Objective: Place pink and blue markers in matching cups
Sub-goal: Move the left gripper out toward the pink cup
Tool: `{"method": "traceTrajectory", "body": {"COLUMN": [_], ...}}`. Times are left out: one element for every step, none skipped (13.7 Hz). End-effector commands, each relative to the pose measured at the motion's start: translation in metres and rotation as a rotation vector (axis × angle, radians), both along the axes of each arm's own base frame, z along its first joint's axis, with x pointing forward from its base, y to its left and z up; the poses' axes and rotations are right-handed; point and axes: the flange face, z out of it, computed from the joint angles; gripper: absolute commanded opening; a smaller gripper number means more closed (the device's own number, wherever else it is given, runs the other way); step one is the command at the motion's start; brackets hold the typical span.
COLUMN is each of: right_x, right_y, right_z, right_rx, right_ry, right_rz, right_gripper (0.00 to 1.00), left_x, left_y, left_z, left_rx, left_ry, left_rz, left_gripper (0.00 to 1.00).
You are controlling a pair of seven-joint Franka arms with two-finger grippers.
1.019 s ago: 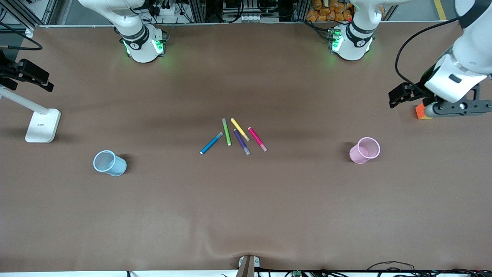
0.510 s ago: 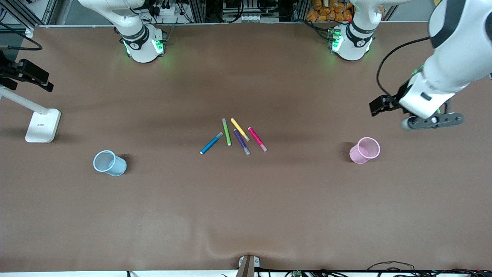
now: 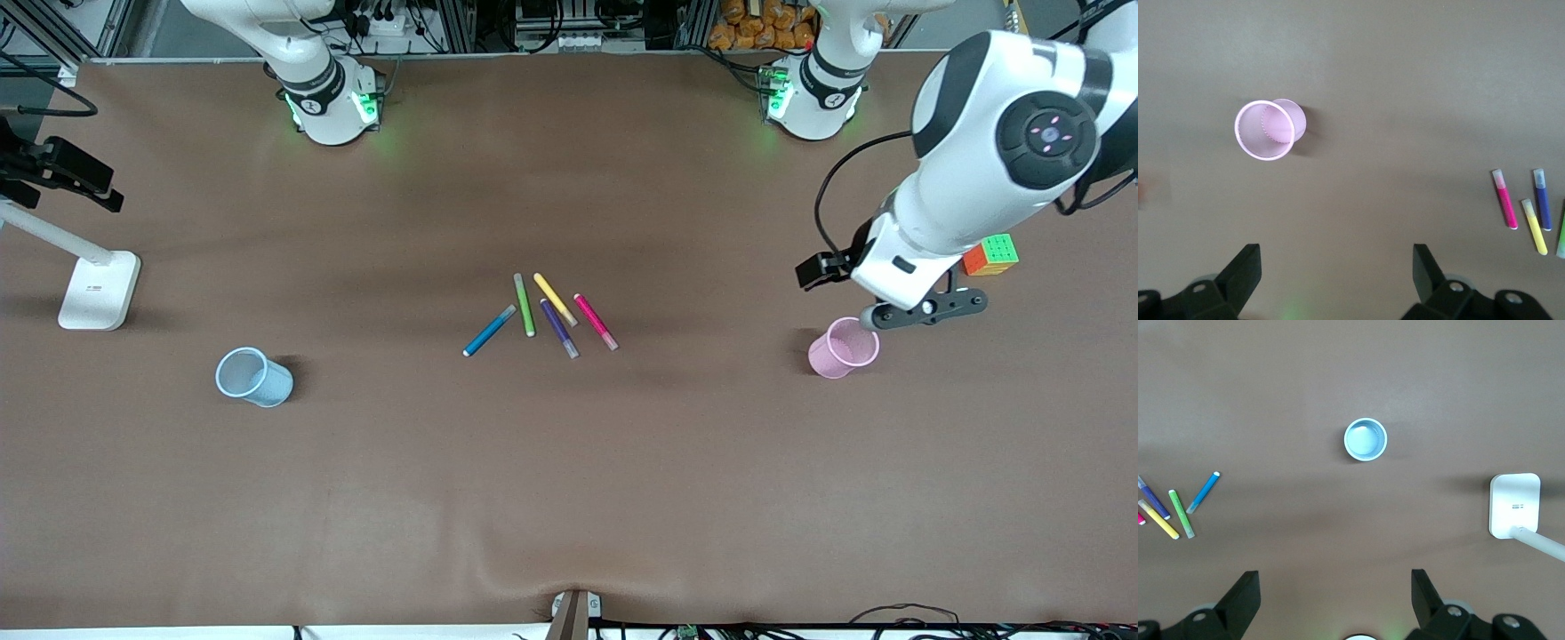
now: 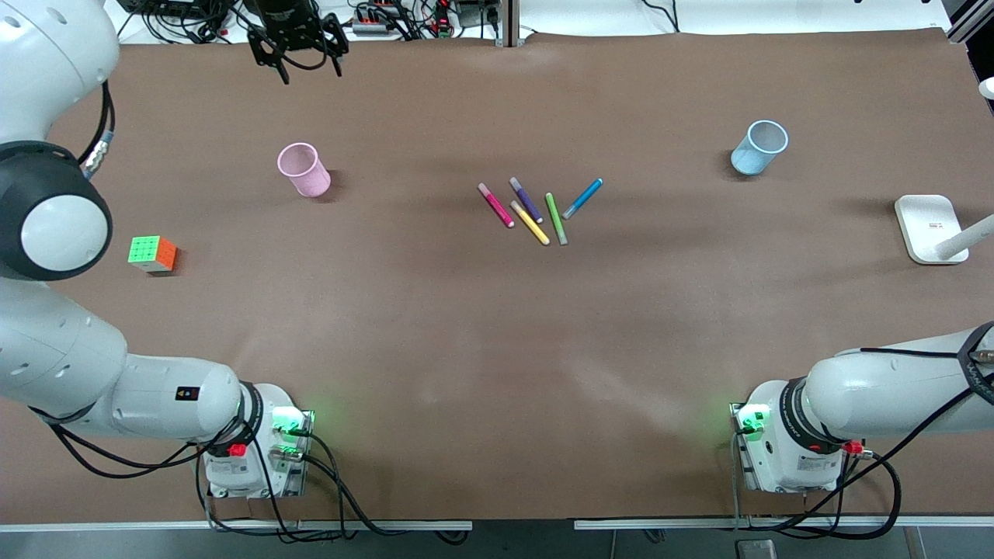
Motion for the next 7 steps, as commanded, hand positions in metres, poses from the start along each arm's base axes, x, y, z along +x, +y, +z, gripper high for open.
{"method": "traceTrajectory", "body": {"right_x": [0.002,0.002,0.002,0.003,0.003,0.003,0.004], "right_y": [-0.003,-0.001,0.000,0.000,0.000,-0.001,-0.001], "right_z": [0.002,0.002,0.002,0.002,0.001,0.001,0.000], "right_rx": [0.013,0.013,0.013,0.013,0.013,0.013,0.013], "right_ry": [-0.006,-0.006,-0.005,-0.003,-0.003,-0.003,-0.002], "right_rz": [0.004,0.007,0.008,0.010,0.008,0.007,0.007], "right_gripper": [1.00,1.00,1.00,1.00,1.00,1.00,1.00], "left_x": [0.006,0.007,0.008,0.010,0.011,0.011,0.014], "left_y": [-0.022,-0.037,-0.046,-0.051,-0.058,-0.068,-0.073], "left_z": [-0.021,-0.032,-0.041,-0.050,-0.061,-0.070,-0.078], "left_rx": [0.018,0.017,0.015,0.009,0.005,0.003,-0.003], "left_ry": [-0.004,-0.001,0.001,0.004,0.012,0.012,0.009], "left_rz": [0.034,0.048,0.057,0.066,0.087,0.112,0.137], "left_gripper": [1.00,1.00,1.00,1.00,1.00,1.00,1.00]}}
